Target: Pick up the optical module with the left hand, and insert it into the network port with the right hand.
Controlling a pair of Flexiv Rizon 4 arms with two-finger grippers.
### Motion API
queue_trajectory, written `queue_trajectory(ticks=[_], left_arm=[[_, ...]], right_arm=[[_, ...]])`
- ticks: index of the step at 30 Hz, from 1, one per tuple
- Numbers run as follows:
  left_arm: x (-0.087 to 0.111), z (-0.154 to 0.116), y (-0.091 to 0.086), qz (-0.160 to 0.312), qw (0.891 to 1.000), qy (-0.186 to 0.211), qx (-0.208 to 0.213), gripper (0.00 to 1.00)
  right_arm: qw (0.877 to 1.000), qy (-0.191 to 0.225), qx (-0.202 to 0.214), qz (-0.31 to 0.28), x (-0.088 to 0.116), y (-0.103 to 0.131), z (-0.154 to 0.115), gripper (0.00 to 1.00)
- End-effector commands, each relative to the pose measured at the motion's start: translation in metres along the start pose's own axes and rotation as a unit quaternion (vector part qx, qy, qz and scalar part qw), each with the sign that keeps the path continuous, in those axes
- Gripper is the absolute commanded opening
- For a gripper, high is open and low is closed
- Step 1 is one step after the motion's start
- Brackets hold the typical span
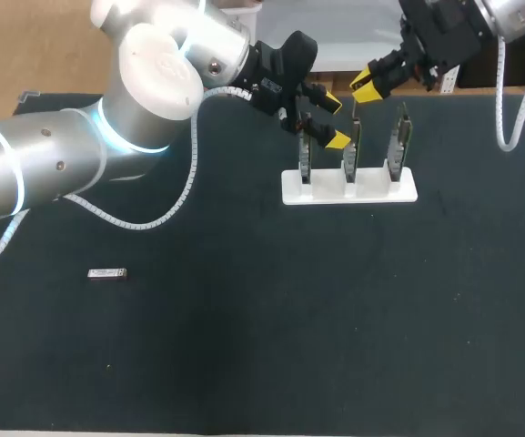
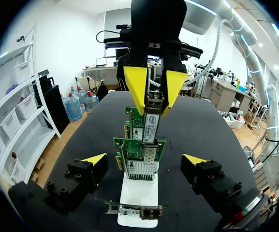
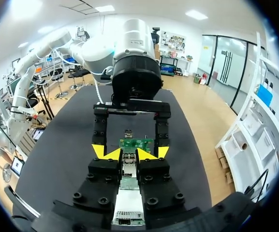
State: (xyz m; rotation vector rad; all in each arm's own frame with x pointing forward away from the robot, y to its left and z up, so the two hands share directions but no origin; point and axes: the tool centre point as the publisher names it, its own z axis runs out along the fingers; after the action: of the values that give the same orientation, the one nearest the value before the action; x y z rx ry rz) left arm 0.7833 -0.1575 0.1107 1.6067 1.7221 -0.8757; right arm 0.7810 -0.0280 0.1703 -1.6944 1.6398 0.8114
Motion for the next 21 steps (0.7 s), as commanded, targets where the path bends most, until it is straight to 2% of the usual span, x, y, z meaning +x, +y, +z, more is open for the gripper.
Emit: queue_trajectory(ticks=[1,21], left_arm=[[-0.0007,-0.0007,-0.0008,-0.001,1.0,0.002,-0.001,1.0],[-0.0007,-0.0007,-0.0008,-0.001,1.0,0.002,-0.001,1.0]], right_arm=[[1.0,0.003,0.007,-0.003,-0.0024,0.005,-0.0014,0.0],[1.0,0.015,0.001,0.0,0.0024,0.0048,0.0032,0.0]])
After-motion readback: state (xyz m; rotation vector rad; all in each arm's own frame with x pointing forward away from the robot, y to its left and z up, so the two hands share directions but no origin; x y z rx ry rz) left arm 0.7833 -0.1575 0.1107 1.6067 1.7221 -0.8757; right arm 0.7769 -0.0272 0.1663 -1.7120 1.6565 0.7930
